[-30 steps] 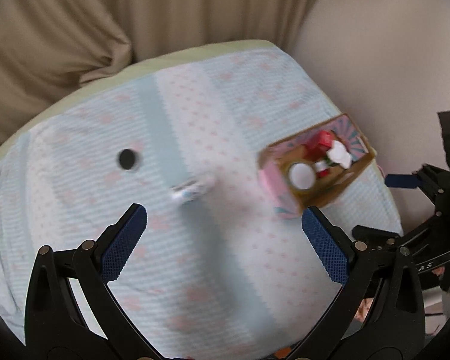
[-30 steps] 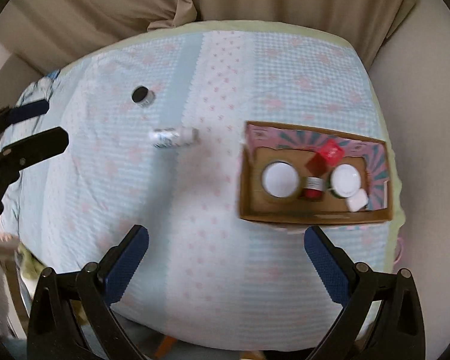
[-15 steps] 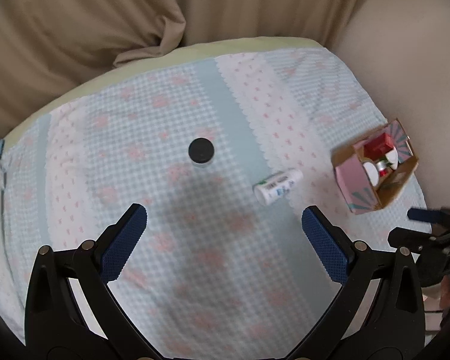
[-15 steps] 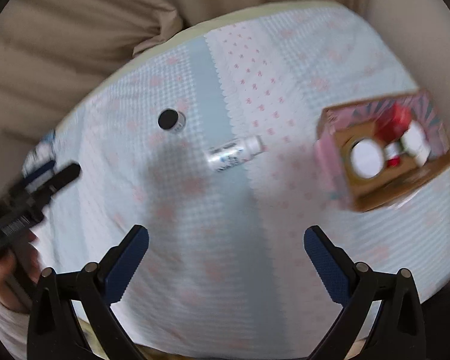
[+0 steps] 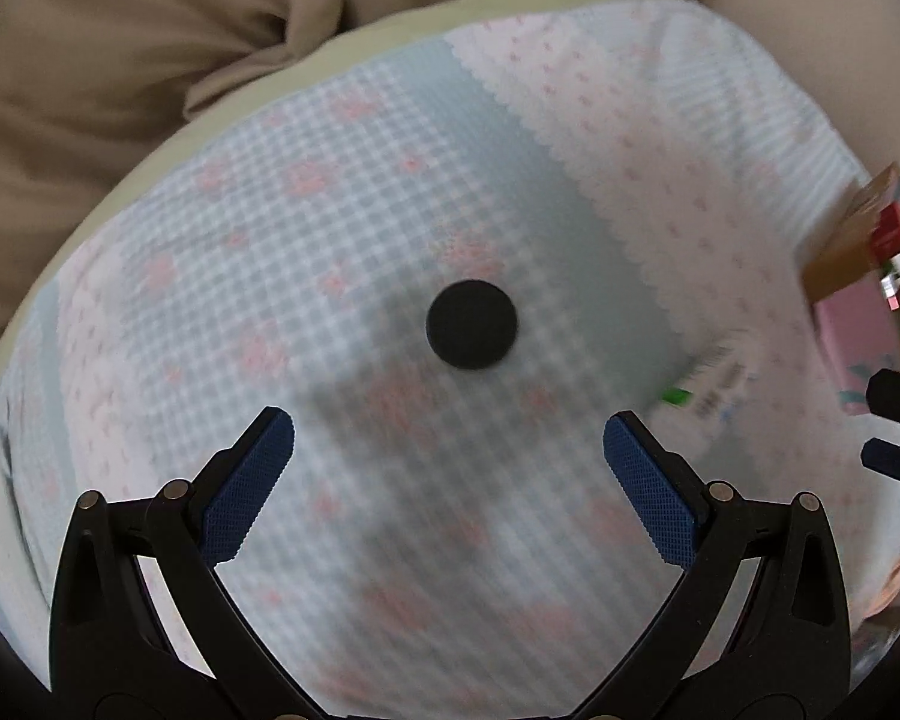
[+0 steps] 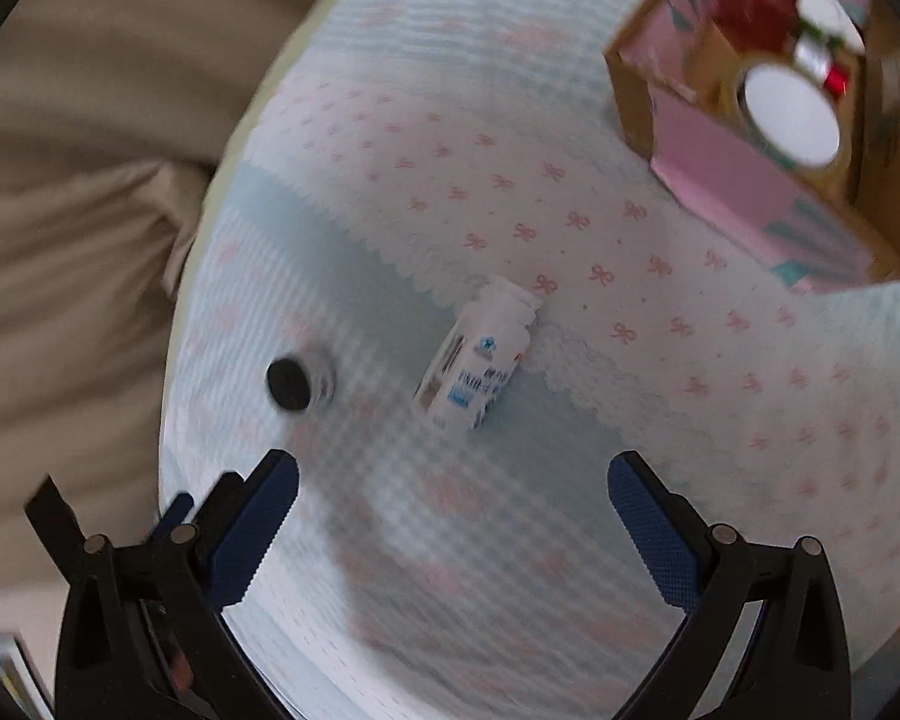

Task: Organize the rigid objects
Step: 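Grasp the black-lidded small jar with the left tool while the right tool grasps the white pill bottle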

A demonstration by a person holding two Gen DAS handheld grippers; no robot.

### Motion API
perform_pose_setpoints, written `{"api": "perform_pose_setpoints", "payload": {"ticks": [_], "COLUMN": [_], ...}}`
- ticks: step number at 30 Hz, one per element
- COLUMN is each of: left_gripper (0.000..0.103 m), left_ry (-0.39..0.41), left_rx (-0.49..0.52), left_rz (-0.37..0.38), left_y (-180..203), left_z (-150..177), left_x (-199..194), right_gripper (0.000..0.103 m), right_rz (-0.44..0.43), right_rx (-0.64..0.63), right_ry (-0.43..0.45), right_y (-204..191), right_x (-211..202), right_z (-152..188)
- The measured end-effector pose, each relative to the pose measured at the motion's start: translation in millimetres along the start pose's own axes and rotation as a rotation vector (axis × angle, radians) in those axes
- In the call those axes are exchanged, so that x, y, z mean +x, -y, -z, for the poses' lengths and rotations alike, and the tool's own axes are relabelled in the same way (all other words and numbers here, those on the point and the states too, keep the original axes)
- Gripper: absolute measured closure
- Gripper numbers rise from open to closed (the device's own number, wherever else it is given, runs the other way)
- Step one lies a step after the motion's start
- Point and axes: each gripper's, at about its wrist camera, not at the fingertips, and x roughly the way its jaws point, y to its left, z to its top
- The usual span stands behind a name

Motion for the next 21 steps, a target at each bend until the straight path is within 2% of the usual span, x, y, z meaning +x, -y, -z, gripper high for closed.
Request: {"api": "perform_pose_setpoints", "payload": {"ticks": [4, 12, 16, 17, 20, 21], "left_gripper": [0.0, 0.004, 0.005, 0.007, 0.026, 0.029], "left_ry": [-0.016, -0.059, -0.054, -0.055, -0.079, -0.094], "left_rx": [0.04, 0.092, 0.098, 0.099, 0.091, 0.091], "left_rz": [0.002, 0.035, 0.053, 0.054, 0.075, 0.075], "left_y": [1.9, 6.7, 10.0, 10.6, 14.5, 16.8], "left_z": [-10.8, -17.3, -25.6, -26.8, -30.8, -31.0], "left_x": [41.0, 95.9, 112.0, 115.4, 127.3, 131.3], "right_gripper": [0.021, 0.035, 0.038, 0.039, 0.05, 0.054], "right_rz": [-0.01, -0.019, -0.021, -0.023, -0.015, -0.01], "right_rx": [0.152, 0.419, 0.509, 0.519, 0.548, 0.559], "right_ry": [-0.007, -0.047, -0.045, -0.045, -0.055, -0.058], "right_y": [8.2, 22.9, 27.3, 27.7, 29.9, 31.7], "right_x": [40.6, 98.9, 113.5, 116.0, 123.3, 124.8], "right_z": [-12.1, -19.4, -24.2, -25.1, -27.0, -26.9]}}
